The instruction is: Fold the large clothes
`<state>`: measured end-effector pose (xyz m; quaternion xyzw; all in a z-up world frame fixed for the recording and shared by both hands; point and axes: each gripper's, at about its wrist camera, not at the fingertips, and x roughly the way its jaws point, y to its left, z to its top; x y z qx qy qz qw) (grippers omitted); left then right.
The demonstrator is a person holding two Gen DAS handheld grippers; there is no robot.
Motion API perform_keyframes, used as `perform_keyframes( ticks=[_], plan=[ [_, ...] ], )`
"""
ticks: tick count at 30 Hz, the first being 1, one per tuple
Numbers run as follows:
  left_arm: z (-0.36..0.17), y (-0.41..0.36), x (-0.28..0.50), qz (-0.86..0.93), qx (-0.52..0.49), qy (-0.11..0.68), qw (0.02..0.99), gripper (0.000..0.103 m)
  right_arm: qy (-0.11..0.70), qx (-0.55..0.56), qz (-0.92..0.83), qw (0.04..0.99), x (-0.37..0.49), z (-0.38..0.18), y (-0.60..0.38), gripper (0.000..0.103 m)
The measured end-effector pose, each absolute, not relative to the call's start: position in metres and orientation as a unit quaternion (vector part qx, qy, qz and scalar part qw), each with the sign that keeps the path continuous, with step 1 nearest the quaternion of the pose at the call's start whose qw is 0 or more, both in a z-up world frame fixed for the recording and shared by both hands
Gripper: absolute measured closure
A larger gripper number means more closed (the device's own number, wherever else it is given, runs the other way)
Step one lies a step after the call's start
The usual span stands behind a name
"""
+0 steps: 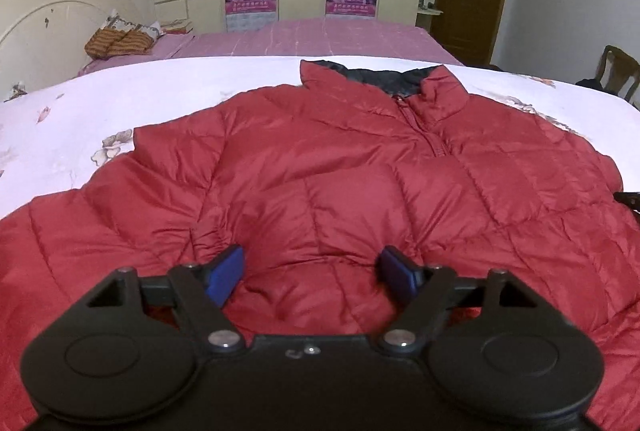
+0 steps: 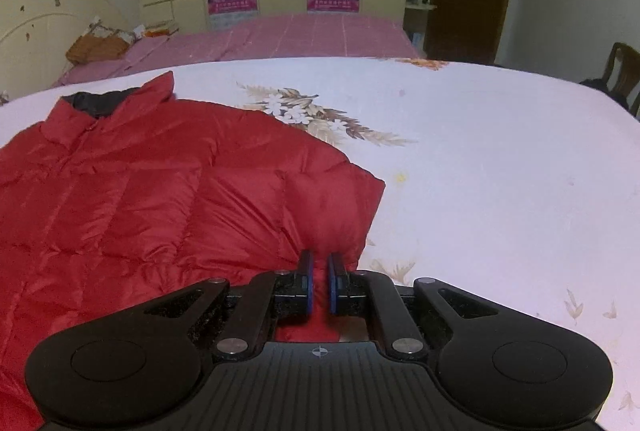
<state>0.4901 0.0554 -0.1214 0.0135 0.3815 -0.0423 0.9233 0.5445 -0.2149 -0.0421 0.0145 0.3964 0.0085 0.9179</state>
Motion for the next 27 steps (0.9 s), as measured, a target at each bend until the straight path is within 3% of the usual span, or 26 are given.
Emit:
perform_keyframes(
  ticks=[4, 10, 23, 27],
  plan=[
    [-0.109, 0.057, 0.484, -0.038, 0.011, 0.381, 0.924, 0.033, 0.399, 0.013, 0.009, 0.917, 0.541, -0.033, -0.214, 0.096],
    [-0.092, 0.057, 0.461, -0.049, 0.004, 0.36, 0.932, 0.032, 0.382, 0.009, 0.027, 0.924, 0.513, -0.009, -0.206, 0.096],
    [-0.119, 0.055, 0.465, -0.05, 0.017, 0.39, 0.919, 0.029, 0.411, -0.021, 0.014, 0.911, 0.503, -0.038, -0.185, 0.096],
    [-0.108, 0.059, 0.458, -0.051, 0.014, 0.388, 0.92, 0.033, 0.412, -0.01, 0.015, 0.911, 0.496, -0.026, -0.186, 0.096]
  ],
)
